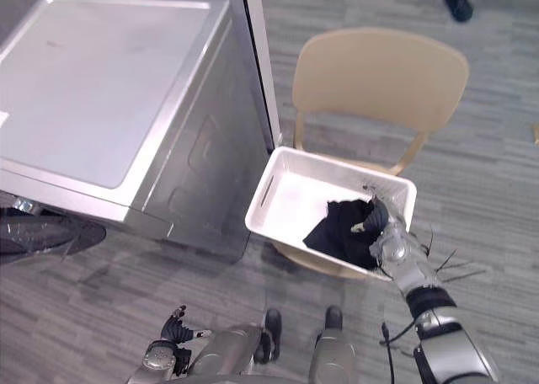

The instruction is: Pick up the laundry basket with both hands and put the clothes into the washing machine.

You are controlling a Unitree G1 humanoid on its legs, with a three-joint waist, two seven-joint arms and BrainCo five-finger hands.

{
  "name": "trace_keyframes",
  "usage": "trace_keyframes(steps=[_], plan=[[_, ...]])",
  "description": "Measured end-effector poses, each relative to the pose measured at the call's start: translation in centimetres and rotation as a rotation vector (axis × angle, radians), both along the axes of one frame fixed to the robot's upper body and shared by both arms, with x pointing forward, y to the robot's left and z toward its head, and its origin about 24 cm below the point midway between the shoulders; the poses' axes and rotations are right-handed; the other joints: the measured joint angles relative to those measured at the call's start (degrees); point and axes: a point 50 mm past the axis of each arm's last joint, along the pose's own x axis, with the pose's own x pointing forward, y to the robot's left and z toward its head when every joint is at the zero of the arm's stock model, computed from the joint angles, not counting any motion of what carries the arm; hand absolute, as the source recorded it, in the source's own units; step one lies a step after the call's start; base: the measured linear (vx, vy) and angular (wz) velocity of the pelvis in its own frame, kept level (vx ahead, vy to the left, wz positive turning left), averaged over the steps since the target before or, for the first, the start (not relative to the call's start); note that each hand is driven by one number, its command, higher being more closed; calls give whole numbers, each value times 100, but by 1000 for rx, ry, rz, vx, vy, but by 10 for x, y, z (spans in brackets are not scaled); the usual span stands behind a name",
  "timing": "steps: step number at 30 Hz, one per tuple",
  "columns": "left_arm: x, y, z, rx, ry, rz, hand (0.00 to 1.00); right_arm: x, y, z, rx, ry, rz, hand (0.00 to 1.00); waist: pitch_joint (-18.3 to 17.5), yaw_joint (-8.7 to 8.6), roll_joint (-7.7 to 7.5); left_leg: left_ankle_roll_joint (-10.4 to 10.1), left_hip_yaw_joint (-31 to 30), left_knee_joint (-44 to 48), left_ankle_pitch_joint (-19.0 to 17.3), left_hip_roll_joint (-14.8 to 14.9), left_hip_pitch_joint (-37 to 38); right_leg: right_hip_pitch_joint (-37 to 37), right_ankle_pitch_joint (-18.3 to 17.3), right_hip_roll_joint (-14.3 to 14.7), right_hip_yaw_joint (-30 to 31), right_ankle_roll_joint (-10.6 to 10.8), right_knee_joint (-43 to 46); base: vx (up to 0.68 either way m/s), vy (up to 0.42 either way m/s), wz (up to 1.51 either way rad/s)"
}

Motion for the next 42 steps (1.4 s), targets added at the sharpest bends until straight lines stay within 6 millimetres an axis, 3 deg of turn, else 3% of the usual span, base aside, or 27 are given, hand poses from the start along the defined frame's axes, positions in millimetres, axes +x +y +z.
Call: trace_keyframes(steps=[5, 11, 12, 19, 25, 34, 38, 42], plan=[[4, 0, 2, -17, -17, 30, 0, 9, 5, 8, -51, -4, 24, 0, 238, 89, 34, 64, -17, -13, 75, -10, -457, -651, -166, -79, 1, -111, 444, -144, -73, 9], [34, -4, 17, -34, -141, 46, 0, 25, 15, 30, -115, -51, 50, 0, 389, 136, -2, 132, -10, -206, 228, -8, -1013, -1476, -328, -188, -109, -202, 942, -178, -103, 16], [42, -5, 21, -41, -167, 46, 0, 29, 20, 35, -127, -62, 69, 100, 441, 139, -31, 82, -7, -293, 290, 2, -1091, -1587, -323, -193, -121, -209, 959, -193, -116, 16], [67, -29, 36, -127, -269, 53, 0, 41, 43, 44, -155, -67, 154, 100, 497, 150, -57, -4, 56, -579, 560, 98, -1226, -1754, -309, -261, -367, -245, 1040, -78, -96, 21], [68, -37, 37, -150, -277, 52, 0, 46, 61, 56, 23, -137, 176, 100, 501, 155, -65, 20, 101, -603, 637, 110, -1181, -1731, -304, -274, -408, -253, 1055, 88, -43, 3], [64, -38, 34, -152, -255, 55, 0, 25, 60, 117, 335, -535, 156, 100, 479, 109, -161, 18, 1, -960, 640, 138, -441, -942, -302, -176, -449, -248, 623, 52, -18, -2], [53, -33, 25, -139, -196, 68, 0, 10, 63, 96, 510, -546, 109, 100, 364, 4, -274, 6, -178, -1227, 743, 186, -153, -524, -156, -68, -598, -249, 200, 40, -20, 11], [33, -25, 15, -124, -128, 92, 0, -20, 85, 67, 750, -536, 110, 100, -71, -19, -365, 10, -342, -1443, 768, 213, 239, 69, 5, 30, -715, -206, -375, 97, 1, 5]])
